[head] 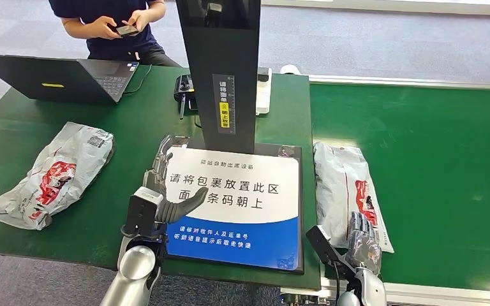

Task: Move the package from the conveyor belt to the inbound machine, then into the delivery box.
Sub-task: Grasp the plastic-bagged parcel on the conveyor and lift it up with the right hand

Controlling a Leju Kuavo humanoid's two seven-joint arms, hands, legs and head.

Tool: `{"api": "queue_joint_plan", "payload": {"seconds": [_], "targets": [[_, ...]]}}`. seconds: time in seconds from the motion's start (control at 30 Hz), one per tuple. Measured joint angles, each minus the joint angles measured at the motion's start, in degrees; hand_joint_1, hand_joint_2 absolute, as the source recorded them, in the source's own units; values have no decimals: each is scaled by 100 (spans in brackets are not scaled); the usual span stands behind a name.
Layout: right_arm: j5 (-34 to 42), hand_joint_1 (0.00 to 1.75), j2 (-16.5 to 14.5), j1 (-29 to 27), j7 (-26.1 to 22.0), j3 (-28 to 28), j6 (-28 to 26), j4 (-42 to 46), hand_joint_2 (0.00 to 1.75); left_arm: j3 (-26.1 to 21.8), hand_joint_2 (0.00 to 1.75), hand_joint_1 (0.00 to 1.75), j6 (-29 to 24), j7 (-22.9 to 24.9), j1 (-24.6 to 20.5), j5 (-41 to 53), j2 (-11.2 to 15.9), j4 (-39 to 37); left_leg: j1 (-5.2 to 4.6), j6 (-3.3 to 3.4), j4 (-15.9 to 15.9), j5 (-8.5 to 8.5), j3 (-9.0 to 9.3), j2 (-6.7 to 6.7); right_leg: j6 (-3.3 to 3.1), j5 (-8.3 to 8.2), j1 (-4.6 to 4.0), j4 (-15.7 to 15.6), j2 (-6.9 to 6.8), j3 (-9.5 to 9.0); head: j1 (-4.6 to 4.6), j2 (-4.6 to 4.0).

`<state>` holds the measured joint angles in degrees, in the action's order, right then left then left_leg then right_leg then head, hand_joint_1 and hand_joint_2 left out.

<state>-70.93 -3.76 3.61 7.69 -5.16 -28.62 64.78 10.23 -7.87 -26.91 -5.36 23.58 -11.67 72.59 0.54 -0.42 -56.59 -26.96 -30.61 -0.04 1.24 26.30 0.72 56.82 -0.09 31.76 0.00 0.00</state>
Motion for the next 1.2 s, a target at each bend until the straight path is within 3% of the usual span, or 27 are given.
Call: {"api": "queue_joint_plan", "payload": {"seconds": [0.2,0.43,0.9,1.2], "targets": [[0,157,0,-3,0,2,-7,15,175,0,175,0,0,2,12,1,0,14,0,0,1,0,0,0,0,0,0,0,0,0,0,0],[-1,173,0,-98,-7,27,-70,186,175,3,175,0,0,13,141,0,5,108,0,-1,7,0,1,0,-3,2,-1,0,-2,3,1,0],[-7,172,-2,-215,-112,50,-136,326,175,31,175,0,0,15,209,7,17,158,0,-1,9,1,-1,0,-5,4,0,1,-2,5,0,0],[-89,173,-3,-511,-299,163,-666,890,175,31,175,0,-14,15,238,49,17,184,0,-2,9,0,-10,-1,-6,4,0,3,-2,15,0,0]]}}
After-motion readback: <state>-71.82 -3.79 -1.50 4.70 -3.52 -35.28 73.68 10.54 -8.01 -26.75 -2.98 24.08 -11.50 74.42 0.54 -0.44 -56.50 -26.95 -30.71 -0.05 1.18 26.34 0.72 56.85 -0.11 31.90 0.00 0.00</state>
